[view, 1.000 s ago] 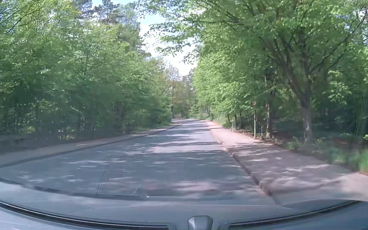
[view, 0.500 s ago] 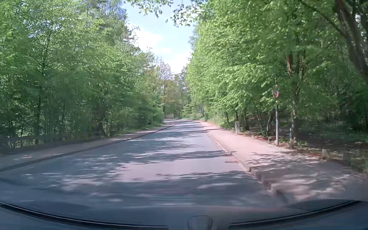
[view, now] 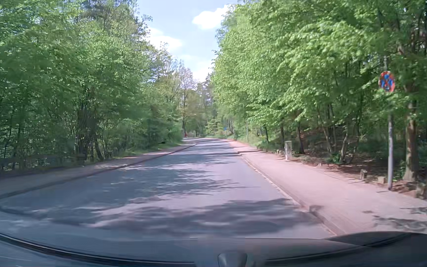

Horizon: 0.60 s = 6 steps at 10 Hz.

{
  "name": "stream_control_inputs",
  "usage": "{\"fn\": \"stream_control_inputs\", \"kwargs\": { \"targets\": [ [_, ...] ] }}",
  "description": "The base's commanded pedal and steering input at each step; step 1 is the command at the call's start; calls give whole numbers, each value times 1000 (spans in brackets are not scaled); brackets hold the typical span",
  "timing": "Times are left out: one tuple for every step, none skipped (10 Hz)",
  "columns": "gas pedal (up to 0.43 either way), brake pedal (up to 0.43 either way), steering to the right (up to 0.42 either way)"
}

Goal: Follow the waypoints while adhering to traffic rules and regulations

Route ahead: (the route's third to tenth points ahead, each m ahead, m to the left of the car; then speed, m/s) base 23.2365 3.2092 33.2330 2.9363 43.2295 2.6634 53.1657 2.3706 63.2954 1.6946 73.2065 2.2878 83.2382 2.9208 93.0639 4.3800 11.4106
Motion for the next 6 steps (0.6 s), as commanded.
{"fn": "stream_control_inputs", "kwargs": {
  "targets": [
    [8, 0, 14],
    [8, 0, 15],
    [8, 0, 14],
    [8, 0, 11],
    [8, 0, 7],
    [8, 0, 4]
  ]
}}
